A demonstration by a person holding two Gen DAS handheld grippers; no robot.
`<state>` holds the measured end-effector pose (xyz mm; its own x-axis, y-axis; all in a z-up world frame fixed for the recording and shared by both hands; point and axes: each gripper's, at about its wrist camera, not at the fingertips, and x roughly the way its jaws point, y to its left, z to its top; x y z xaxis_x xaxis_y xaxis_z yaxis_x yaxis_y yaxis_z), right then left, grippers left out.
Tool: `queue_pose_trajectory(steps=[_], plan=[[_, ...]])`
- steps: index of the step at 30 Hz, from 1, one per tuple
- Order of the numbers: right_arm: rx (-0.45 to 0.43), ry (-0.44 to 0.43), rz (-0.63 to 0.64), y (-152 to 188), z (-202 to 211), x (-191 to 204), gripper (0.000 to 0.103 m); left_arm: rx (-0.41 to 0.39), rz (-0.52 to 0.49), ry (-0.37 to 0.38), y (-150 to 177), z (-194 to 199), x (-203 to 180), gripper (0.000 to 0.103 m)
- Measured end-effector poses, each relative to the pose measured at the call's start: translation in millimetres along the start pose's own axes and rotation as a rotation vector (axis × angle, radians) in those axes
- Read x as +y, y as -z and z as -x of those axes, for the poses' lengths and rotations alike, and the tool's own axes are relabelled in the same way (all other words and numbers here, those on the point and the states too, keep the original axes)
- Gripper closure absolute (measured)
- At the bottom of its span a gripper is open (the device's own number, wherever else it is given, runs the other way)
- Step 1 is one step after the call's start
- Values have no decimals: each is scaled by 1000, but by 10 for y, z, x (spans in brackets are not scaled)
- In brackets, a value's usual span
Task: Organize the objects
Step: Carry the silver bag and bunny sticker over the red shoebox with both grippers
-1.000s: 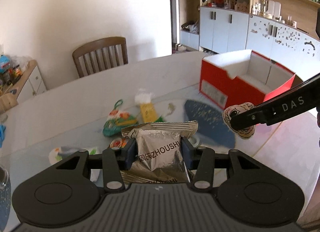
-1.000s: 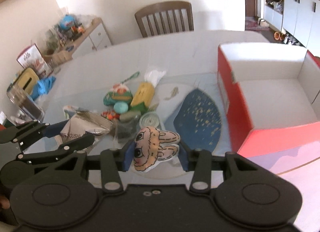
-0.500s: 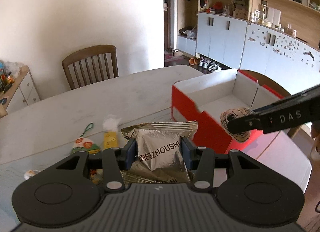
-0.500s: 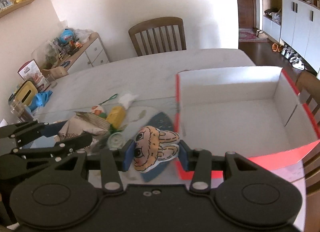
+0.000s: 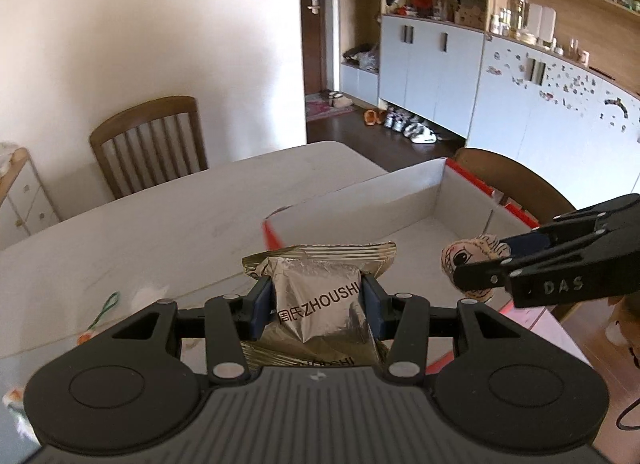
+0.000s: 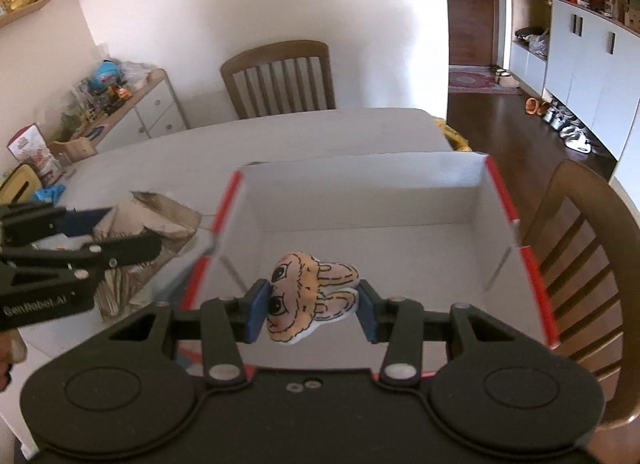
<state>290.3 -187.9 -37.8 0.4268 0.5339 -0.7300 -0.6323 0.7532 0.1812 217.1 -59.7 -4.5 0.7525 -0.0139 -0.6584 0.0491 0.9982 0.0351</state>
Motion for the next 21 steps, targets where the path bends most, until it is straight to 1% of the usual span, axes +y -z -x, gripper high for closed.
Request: queue_pose_trajectory(steps=[4,9,14,17,21], plan=[[18,16,3,-11,-91,-201,58,25,-32,9,-193,-266,-205,57],[64,24,9,0,-274,-373,58,73,-55,18,-361,-627,-383,57],[115,31,49,24,-487,-449,58,126,-83,26,-411,-976,-559,57],[151,11,83,38,-603,-442,58,160,-88,36,-414,-1183,-624,57],[198,12,118,54,-775,-437,58,226,-98,32,-382,-1453,-678,57]])
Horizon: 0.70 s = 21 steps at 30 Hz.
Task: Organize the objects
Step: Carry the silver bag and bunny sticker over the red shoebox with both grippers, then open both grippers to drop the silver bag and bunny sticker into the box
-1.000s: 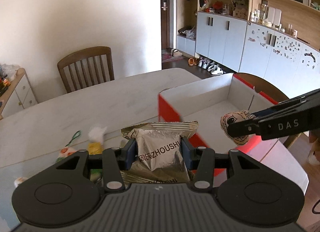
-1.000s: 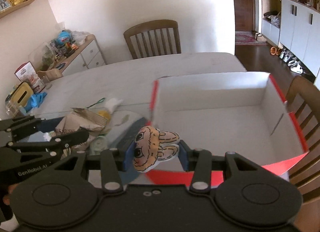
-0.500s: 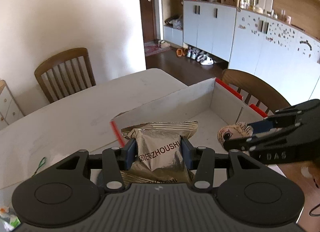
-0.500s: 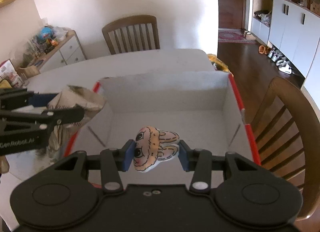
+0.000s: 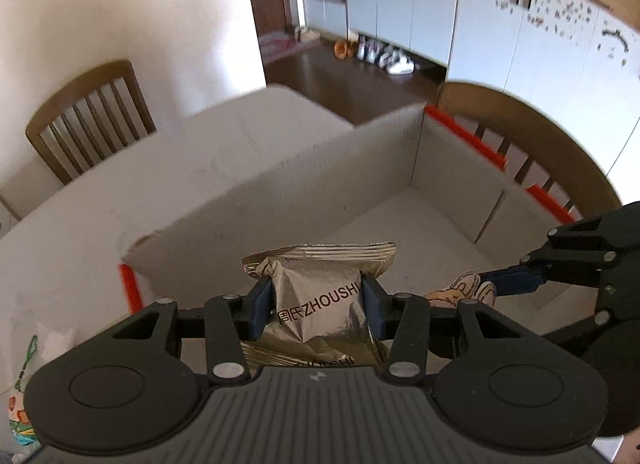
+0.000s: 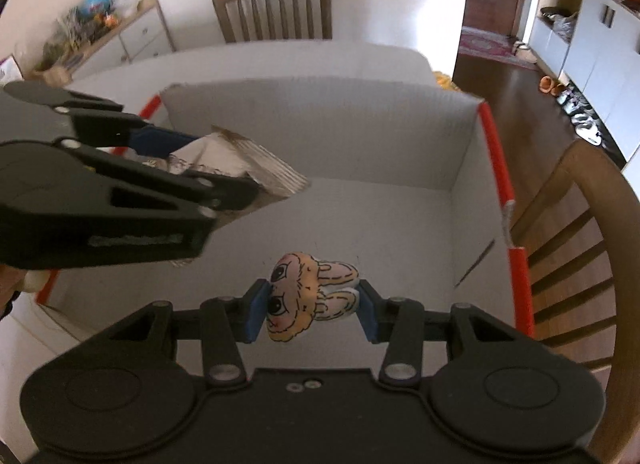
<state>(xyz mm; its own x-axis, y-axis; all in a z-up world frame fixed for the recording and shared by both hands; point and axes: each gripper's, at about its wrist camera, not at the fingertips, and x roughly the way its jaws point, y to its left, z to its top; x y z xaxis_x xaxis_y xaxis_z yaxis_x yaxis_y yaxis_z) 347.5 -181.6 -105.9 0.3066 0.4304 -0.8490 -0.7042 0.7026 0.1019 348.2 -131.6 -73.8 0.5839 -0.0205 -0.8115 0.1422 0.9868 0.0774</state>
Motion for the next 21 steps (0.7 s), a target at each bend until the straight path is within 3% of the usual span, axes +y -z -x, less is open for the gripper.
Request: queue_pose_trajectory(steps=[12,21], plan=[[165,-10,57,-9,-322,-75,58,138,16,6,-9,-486,-31,57],[207,-3,48,58,-391,-86,57,194,-6,40,13,-614,-100,56]])
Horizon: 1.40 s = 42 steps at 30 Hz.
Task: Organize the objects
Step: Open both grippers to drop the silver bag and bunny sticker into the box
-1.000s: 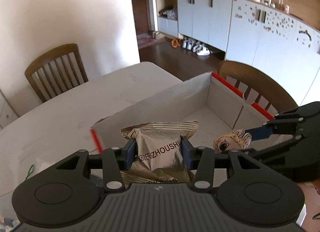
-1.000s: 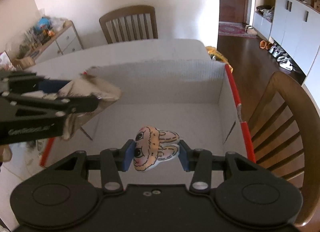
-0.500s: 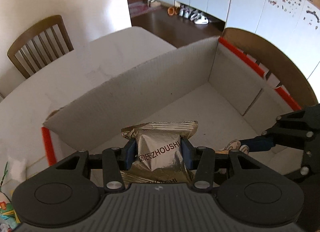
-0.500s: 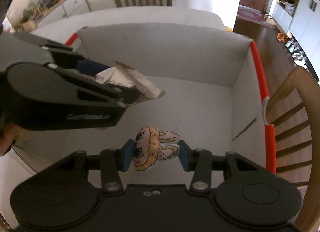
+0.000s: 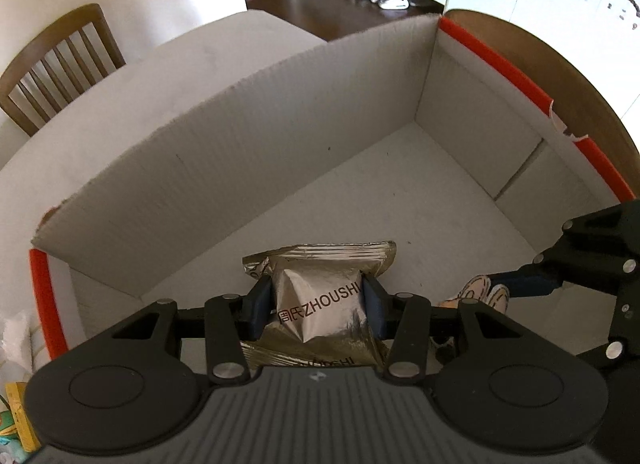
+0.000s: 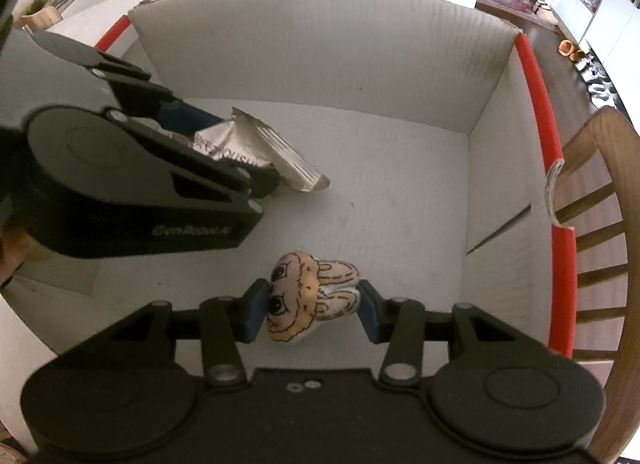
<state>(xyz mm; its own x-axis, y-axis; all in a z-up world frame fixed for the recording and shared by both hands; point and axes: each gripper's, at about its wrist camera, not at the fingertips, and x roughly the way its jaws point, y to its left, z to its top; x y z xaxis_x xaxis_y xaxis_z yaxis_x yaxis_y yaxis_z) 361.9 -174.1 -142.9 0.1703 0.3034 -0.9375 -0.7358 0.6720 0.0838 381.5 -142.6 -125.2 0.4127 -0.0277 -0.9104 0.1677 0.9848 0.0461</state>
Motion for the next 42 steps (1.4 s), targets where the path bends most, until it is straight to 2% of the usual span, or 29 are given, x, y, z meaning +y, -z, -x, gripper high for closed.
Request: queue_pose_trajectory(steps=[6,9,10,11,14,23,34,42], plan=[[6,3,-15,-31,27,-64,54,8,-14,-7,-22,-26,-35,55],[-4,10,-12,-18,61,-90,43,5,-4,-3,-42,-27,-33,55],[-13,17,-10,-11,82,-87,33,2,-1,-1,-44,-18,-31,54],[-20,25,-5,-18,98,-72,28,-4,-2,-2,-46,-5,-35,52],[-29,19,-7,-21,137,-67,28,-26,-12,-2,-36,53,-44,47],[-84,15,-15,29,346,-53,28,-93,13,3,36,326,31,46],[-198,4,-8,140,817,86,27,-229,59,13,301,938,128,46],[-270,-39,-25,272,1154,240,27,-339,86,23,589,1459,262,44]])
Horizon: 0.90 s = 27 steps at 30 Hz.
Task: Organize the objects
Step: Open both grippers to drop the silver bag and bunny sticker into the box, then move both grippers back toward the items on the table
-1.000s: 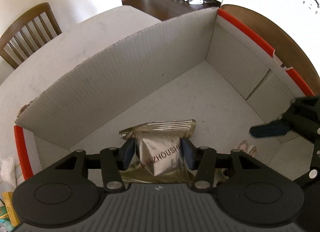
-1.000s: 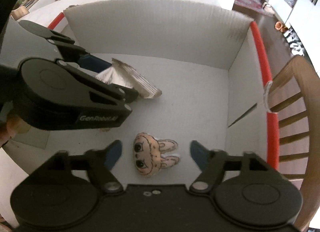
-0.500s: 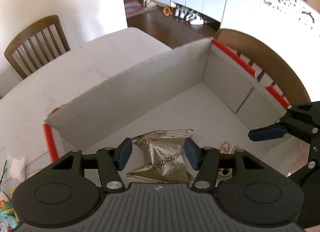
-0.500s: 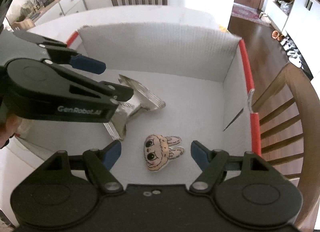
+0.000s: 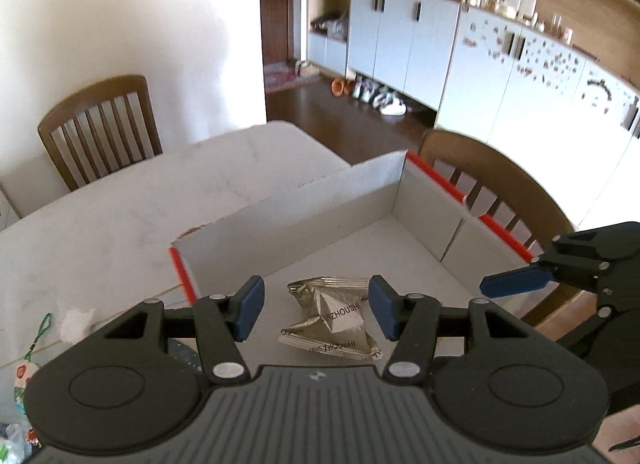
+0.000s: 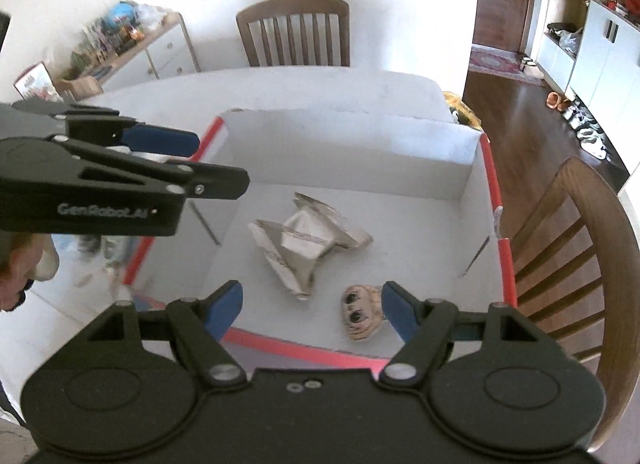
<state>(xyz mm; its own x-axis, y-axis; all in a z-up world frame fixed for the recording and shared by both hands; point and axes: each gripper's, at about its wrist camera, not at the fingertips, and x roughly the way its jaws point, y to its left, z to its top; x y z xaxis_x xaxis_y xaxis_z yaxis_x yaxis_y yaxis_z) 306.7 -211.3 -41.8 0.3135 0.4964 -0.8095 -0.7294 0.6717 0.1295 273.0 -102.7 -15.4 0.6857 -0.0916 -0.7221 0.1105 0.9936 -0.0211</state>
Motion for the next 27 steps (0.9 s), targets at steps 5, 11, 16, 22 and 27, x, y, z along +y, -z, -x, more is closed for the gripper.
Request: queue_pose_trajectory(steps=[5,11,16,22,27], plan=[[-46,-21,-25,26,143,167,26,-57,27,5,138,331,106,37],[-85,-45,-60,50,243,427,19,-90,76,-18,370,612,322,28],[-102,-64,-81,61,234,664,17,-104,112,-39,556,794,541,21],[-119,-93,-100,55,189,1004,8,-112,169,-50,812,1031,904,19],[-111,-104,-78,40,121,1310,4,-122,209,-70,1050,1202,1225,10]])
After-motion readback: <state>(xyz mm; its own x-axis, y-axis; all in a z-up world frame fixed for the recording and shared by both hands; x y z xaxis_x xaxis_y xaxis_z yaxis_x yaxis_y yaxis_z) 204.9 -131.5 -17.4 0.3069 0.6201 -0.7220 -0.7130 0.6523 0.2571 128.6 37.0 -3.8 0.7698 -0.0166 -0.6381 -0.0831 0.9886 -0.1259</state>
